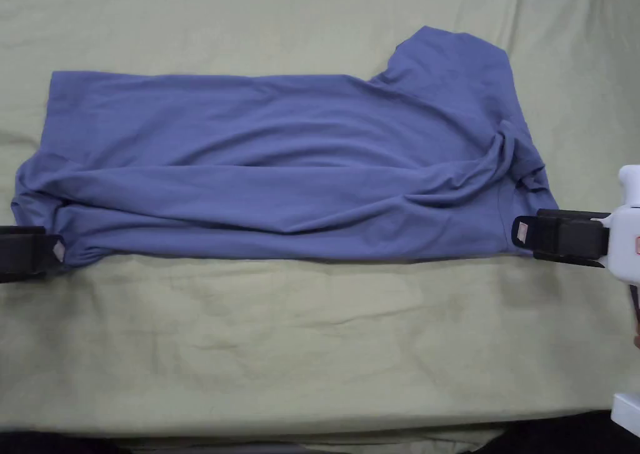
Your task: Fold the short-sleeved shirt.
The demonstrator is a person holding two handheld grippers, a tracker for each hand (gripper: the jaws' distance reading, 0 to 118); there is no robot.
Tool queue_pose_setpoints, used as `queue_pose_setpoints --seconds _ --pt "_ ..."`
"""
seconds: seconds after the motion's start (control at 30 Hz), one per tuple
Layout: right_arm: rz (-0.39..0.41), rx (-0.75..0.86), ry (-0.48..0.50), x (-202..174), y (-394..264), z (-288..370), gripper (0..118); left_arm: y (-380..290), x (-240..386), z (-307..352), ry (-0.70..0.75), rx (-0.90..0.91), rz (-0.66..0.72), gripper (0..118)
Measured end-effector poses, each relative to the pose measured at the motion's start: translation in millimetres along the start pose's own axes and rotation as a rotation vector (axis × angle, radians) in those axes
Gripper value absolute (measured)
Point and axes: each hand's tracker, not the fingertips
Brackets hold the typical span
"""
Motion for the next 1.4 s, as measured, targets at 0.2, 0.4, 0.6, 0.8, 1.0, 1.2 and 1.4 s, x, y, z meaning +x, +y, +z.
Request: queue_pose_setpoints --seconds 0.2,0.4,0.6,0.8,1.0,1.2,1.4 --pt "0.088 0.187 0.078 -46.1 0.4 60.8 33 -22.9 1.5 76.2 -0.168 0.244 0.190 38" --pt "0.185 0.199 0.058 -85.4 -8.7 54.9 2 -12.9 36.4 94.0 -0.011 0.237 0.154 0" --pt "0.195 0.217 0.082 -89.1 11.6 49.8 2 101.0 24.0 54.1 -0.033 0.300 0.128 0" --pt "0.171 0.235 0.065 -81.6 36.6 46.9 2 234.2 9.8 -80.4 0.016 0.111 0.148 95" --pt "0.165 0.189 0.032 -68.8 52.1 24.8 2 238.4 21.2 -177.3 0.091 -0.078 0.117 87" --pt "0.169 0.154 0.017 -63.6 60.6 0.9 2 231.8 26.0 -122.9 -0.018 -0.019 0.013 1" --pt "0.199 0.166 0.017 -62.4 120.3 -13.7 20 225.2 36.8 -42.9 -0.039 0.143 -0.032 1"
